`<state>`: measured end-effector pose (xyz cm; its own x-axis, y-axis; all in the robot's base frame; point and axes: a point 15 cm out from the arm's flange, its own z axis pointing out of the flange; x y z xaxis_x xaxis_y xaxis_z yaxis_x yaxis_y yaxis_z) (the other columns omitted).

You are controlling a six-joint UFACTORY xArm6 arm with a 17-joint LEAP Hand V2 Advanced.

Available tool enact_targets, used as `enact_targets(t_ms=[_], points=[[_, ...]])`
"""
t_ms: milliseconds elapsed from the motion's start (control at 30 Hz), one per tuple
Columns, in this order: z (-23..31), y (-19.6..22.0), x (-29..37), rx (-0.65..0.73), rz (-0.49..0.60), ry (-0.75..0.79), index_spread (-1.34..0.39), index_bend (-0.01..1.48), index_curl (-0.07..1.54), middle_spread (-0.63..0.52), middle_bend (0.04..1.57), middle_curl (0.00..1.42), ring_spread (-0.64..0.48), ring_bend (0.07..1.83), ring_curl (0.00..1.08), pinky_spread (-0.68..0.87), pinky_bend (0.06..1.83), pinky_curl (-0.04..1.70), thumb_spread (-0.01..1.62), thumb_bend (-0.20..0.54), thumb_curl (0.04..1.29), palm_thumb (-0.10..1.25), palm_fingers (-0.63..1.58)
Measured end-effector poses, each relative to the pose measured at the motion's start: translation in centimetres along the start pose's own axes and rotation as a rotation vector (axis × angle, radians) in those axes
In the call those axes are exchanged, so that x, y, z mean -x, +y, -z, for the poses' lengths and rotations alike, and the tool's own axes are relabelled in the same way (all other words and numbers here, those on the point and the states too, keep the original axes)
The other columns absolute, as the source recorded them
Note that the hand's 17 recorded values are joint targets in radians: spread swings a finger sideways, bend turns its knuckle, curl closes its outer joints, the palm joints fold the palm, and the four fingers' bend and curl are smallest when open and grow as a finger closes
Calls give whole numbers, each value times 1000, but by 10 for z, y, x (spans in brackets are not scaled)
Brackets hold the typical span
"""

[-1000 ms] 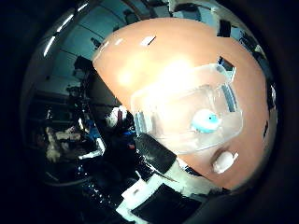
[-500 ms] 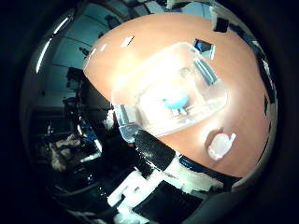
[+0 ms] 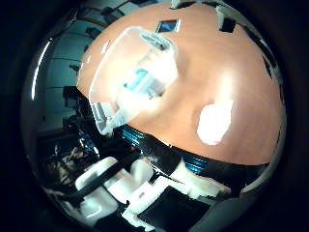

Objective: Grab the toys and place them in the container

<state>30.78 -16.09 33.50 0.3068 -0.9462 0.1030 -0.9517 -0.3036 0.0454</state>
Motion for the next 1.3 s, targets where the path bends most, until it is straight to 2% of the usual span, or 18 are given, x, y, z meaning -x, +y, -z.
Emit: enact_targets(t_ms=[500, 933, 1300], points=[[-109, 35, -1, 86, -37, -41, -409, 171, 305, -118, 466, 393, -103, 785, 248, 439, 722, 340, 1129, -20, 243, 373, 328], [-151, 38, -30, 118, -76, -53, -404, 179, 309, -118, 458, 390, -103, 786, 233, 443, 738, 266, 1129, -20, 249, 395, 335], [-181, 44, -33, 144, -94, -89, -396, 187, 327, -137, 444, 383, -116, 767, 221, 435, 702, 195, 1127, -14, 260, 466, 395]])
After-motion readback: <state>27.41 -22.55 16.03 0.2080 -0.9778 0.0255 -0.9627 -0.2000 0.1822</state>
